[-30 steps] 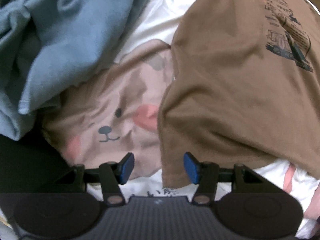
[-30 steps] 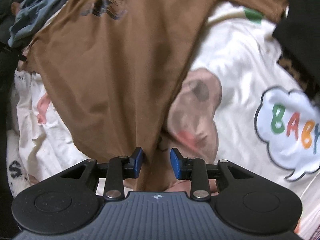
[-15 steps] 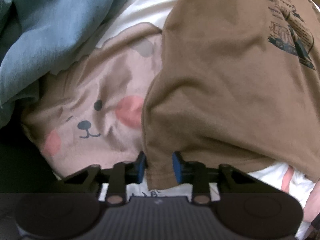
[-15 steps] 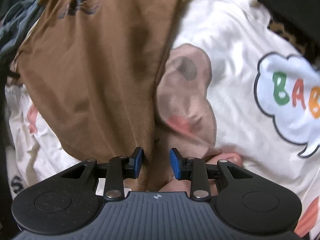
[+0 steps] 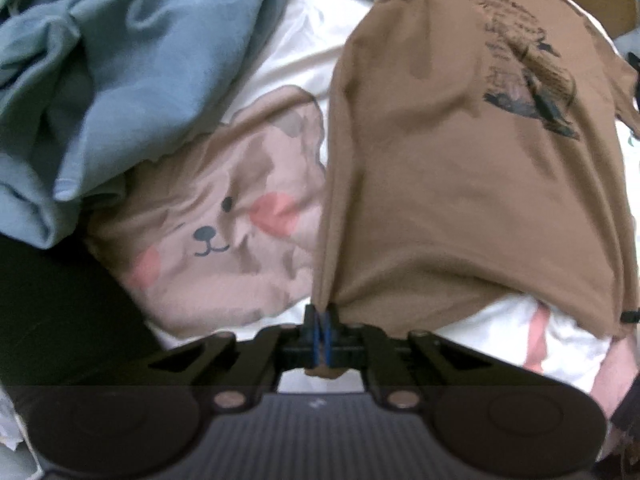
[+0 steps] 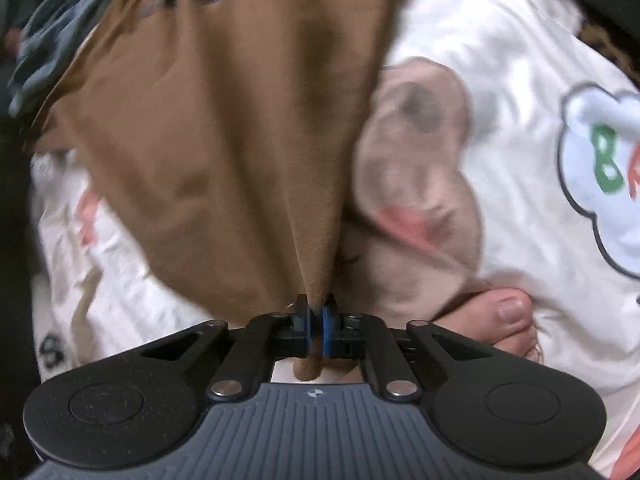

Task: Fold clothes
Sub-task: 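Grasp the T-shirt hem with the left tool while the right tool regrasps it, then pull the brown T-shirt hem taut with both tools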

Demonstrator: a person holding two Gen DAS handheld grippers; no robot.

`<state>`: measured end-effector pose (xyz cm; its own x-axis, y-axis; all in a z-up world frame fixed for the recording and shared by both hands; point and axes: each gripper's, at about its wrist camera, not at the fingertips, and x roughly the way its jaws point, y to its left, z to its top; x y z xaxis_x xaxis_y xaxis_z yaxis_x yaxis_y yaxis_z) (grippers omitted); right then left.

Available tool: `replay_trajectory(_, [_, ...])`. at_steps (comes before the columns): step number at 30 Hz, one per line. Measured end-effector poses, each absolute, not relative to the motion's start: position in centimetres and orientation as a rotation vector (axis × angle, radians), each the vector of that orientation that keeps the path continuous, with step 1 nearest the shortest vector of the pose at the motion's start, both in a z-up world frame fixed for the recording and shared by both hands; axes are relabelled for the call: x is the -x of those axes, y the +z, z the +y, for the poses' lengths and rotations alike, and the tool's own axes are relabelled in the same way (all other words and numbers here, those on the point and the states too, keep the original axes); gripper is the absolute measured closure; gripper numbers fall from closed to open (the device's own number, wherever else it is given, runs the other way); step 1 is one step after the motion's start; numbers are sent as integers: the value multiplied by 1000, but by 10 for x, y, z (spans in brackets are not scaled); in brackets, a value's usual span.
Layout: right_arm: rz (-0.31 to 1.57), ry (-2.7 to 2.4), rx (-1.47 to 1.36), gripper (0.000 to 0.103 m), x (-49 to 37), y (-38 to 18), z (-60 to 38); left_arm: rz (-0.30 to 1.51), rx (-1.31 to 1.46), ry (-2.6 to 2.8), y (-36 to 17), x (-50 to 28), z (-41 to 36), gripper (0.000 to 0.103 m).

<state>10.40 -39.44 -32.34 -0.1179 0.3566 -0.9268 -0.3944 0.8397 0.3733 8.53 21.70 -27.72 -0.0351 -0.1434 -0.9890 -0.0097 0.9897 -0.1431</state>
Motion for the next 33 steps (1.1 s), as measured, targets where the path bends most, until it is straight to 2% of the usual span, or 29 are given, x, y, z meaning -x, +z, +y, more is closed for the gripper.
replay_trajectory(7, [1528,728,82,101,-112,-272,-399,1604,69,-138,-243,-76,230,101])
replay_trajectory(14, [1531,758,176,101,-111,-250,-395,1629,-19,-161,-231,-76,227,101])
replay_trajectory(33, [1657,750,309,101,-89,-309,-364,1744,-242,-166,-279,-52,217,100])
